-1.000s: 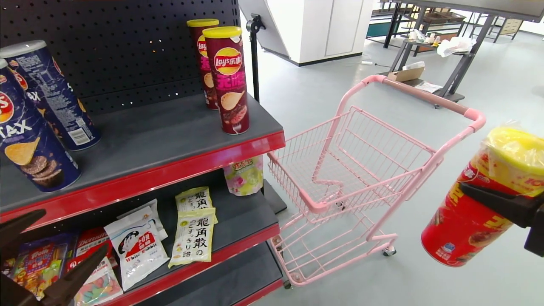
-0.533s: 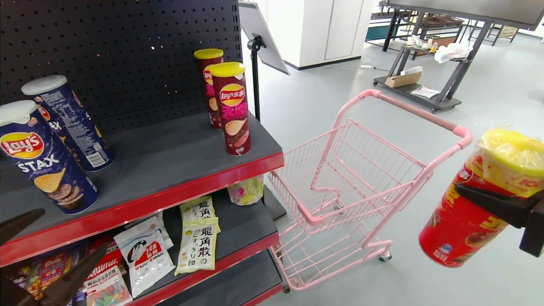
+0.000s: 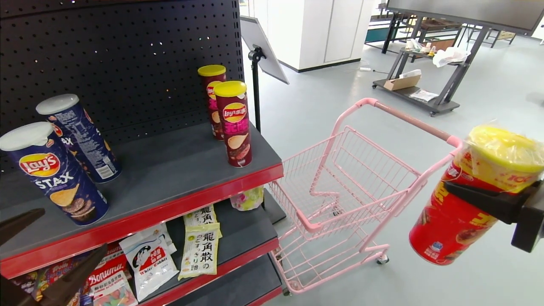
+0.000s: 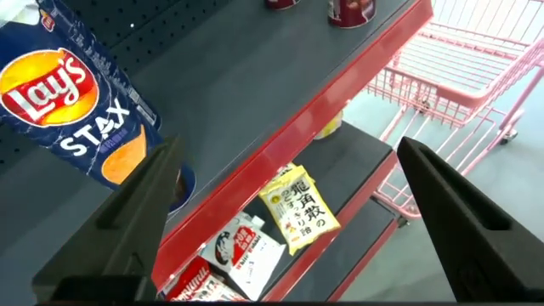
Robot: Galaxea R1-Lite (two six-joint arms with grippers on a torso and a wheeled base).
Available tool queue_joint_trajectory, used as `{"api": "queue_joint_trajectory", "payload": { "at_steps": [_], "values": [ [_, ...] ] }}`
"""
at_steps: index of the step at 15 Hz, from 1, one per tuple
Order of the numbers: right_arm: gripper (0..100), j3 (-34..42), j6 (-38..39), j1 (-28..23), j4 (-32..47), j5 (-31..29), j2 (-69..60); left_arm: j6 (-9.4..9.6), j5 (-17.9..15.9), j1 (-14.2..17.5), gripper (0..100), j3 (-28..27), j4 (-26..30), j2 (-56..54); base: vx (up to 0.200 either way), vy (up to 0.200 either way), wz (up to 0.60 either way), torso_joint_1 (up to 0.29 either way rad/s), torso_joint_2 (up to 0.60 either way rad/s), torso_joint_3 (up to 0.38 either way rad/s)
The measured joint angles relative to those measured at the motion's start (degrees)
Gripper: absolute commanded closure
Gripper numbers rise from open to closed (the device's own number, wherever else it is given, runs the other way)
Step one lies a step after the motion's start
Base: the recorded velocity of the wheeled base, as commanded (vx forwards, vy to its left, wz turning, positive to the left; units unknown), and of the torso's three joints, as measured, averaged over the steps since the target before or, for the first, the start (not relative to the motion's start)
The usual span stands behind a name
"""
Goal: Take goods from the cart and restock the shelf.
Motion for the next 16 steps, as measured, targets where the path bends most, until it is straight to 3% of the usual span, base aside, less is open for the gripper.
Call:
{"api": "queue_joint_trajectory", "payload": {
  "at_steps": [2, 14, 16],
  "values": [
    [100, -0.69, -0.10, 0.32, -0.05, 0.57, 0.85, 0.09, 0.02, 0.02, 0, 0.00, -0.02, -0.02, 0.000, 0.000, 0.00, 0.000, 0.00, 0.000],
    [100, -1.57, -0.43, 0.32, -0.20, 0.66, 3.83, 0.16, 0.07, 0.10, 0, -0.06, 0.00, 0.12, 0.000, 0.000, 0.60, 0.004, 0.00, 0.000],
    [100, -1.52, -0.68, 0.30, -0.22, 0.62, 4.08, 0.16, 0.10, 0.10, 0, -0.09, -0.07, 0.11, 0.000, 0.000, 0.00, 0.000, 0.00, 0.000]
  ]
}}
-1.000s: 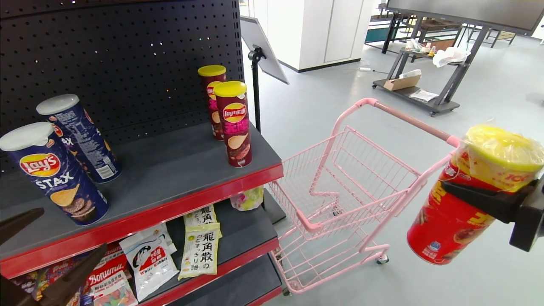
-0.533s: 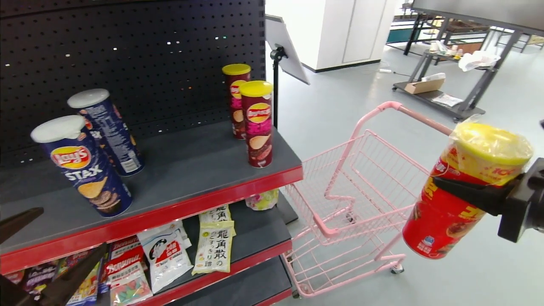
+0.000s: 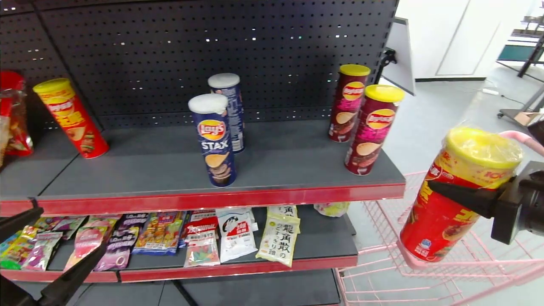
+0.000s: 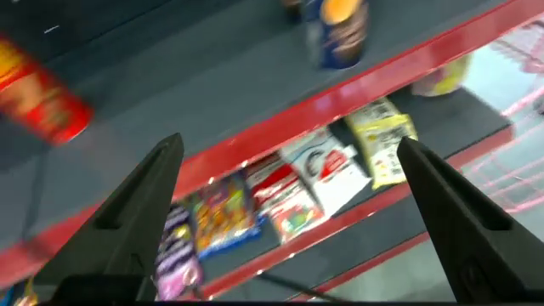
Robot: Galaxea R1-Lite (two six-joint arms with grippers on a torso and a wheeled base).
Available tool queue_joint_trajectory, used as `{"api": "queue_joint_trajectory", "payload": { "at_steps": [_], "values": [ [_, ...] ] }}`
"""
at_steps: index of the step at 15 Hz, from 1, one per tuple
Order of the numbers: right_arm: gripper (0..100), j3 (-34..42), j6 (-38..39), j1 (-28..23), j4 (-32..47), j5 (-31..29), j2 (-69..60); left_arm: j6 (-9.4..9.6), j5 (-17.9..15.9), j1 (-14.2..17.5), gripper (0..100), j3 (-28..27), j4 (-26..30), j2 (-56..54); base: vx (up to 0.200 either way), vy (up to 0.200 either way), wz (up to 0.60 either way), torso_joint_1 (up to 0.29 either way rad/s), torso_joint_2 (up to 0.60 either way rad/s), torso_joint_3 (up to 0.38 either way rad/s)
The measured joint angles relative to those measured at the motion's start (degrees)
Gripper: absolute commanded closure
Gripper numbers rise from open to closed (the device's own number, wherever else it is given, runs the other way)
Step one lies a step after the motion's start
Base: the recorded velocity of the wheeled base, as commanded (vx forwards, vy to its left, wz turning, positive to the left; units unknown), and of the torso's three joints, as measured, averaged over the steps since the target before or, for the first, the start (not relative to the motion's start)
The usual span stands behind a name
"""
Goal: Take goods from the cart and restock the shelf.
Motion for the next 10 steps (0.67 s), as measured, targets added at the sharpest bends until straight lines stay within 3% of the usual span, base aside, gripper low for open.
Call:
{"api": "queue_joint_trajectory", "payload": {
  "at_steps": [2, 6, 10],
  "values": [
    [100, 0.61, -0.27, -0.05, -0.02, 0.52, -0.09, -0.02, 0.01, 0.01, 0, 0.00, 0.02, -0.05, 0.000, 0.000, 0.00, 0.000, 0.00, 0.000],
    [100, 1.72, 0.77, -0.20, -0.28, 12.64, -1.55, -0.02, 0.00, 0.00, 0, 0.09, 0.11, -0.02, 0.000, 0.200, 0.00, 0.001, 0.00, 0.006],
    [100, 3.56, 0.02, -0.29, -1.89, 12.84, -3.15, -0.07, 0.00, 0.00, 0, 0.13, 0.07, 0.00, 0.000, 0.200, 0.00, 0.004, 0.00, 0.000]
  ]
}}
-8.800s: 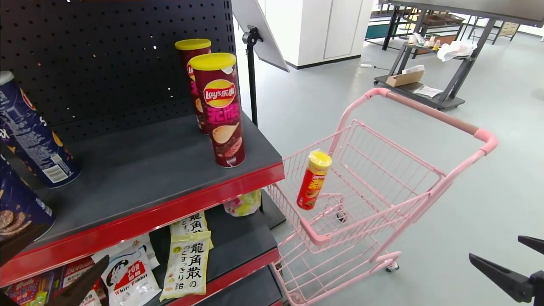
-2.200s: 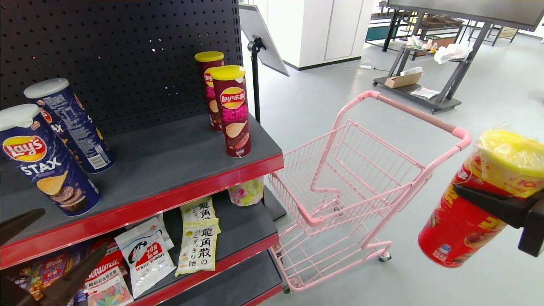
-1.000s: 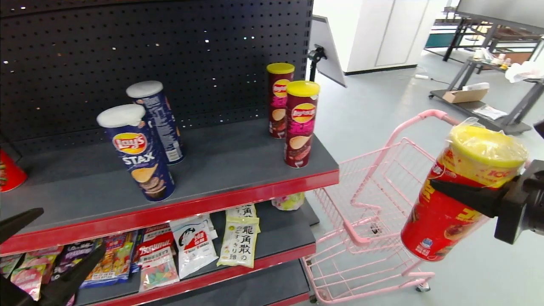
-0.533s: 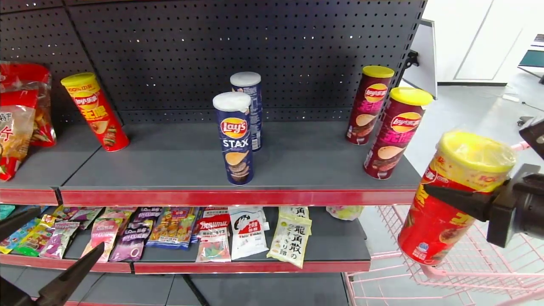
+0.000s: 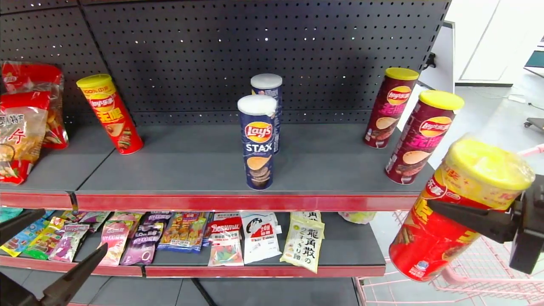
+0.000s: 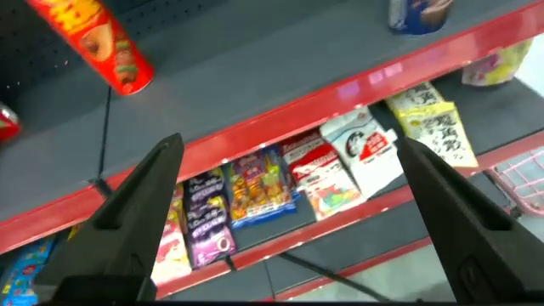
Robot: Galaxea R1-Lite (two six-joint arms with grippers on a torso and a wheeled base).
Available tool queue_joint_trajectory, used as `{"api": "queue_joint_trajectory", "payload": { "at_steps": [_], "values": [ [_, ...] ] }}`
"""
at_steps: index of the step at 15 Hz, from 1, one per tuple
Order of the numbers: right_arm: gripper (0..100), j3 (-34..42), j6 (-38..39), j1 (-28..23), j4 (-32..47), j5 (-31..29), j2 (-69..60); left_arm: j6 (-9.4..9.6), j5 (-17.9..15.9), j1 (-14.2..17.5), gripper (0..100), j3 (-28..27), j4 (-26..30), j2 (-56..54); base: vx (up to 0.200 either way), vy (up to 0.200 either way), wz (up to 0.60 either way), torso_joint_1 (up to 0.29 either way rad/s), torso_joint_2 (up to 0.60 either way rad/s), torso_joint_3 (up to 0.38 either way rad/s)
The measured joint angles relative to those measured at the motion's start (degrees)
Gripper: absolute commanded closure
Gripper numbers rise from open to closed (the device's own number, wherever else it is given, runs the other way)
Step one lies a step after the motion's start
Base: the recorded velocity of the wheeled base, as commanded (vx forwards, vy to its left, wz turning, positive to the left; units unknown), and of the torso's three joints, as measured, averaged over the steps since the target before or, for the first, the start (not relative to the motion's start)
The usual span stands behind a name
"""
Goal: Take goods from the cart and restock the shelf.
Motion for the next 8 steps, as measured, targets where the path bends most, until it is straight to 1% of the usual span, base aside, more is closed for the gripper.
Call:
{"api": "queue_joint_trajectory", "payload": {
  "at_steps": [1, 4, 8],
  "values": [
    [100, 0.69, 0.28, 0.13, 0.00, 0.55, -0.56, 0.00, 0.01, 0.01, 0, -0.06, -0.07, -0.02, 0.000, 0.200, 0.00, 0.002, 0.00, -0.002],
    [100, 1.90, 0.52, 0.52, -0.13, 5.14, -1.77, 0.00, 0.01, 0.01, 0, -0.17, -0.02, 0.01, 0.000, 0.200, 0.00, 0.004, 0.00, 0.001],
    [100, 2.15, 0.20, 0.68, -0.16, 6.74, -2.34, 0.02, 0.06, 0.00, 0, -0.22, -0.02, 0.01, 0.000, 0.200, 0.00, 0.005, 0.01, 0.004]
  ]
}}
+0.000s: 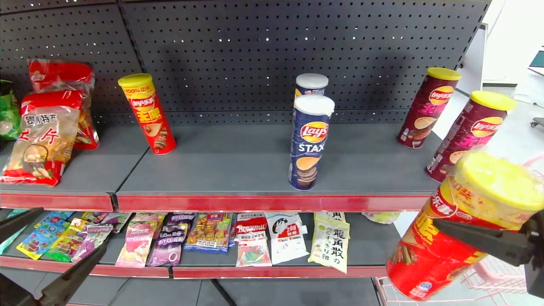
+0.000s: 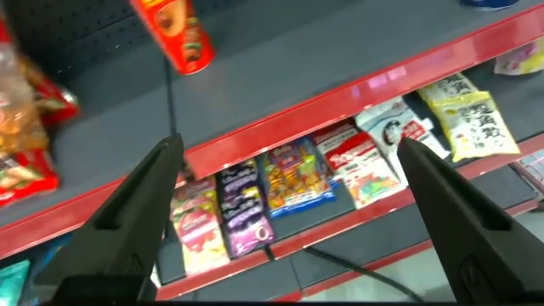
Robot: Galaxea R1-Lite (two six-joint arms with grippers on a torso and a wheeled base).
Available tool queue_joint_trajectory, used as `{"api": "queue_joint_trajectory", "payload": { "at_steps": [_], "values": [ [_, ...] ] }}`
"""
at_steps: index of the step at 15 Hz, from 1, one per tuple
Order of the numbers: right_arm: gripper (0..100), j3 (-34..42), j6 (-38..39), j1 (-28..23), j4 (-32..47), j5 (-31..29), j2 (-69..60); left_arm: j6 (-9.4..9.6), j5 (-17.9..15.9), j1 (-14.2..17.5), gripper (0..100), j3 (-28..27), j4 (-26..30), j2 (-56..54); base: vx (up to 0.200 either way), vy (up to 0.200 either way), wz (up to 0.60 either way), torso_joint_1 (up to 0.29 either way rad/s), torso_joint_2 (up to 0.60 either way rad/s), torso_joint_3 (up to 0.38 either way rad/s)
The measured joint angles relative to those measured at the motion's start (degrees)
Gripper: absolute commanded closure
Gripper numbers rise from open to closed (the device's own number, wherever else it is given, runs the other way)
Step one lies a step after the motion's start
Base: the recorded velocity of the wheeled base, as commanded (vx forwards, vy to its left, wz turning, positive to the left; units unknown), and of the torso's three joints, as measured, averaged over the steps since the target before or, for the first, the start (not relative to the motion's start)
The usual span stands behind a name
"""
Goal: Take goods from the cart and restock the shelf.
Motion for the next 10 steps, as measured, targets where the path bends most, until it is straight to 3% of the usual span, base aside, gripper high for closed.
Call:
{"api": "queue_joint_trajectory", "payload": {
  "at_steps": [10],
  "values": [
    [100, -0.16, -0.13, -0.02, 0.07, 0.16, 0.05, 0.00, 0.13, 0.01, 0, -0.09, -0.02, -0.04, 0.000, 0.200, 0.00, 0.000, 0.00, 0.002]
  ]
}}
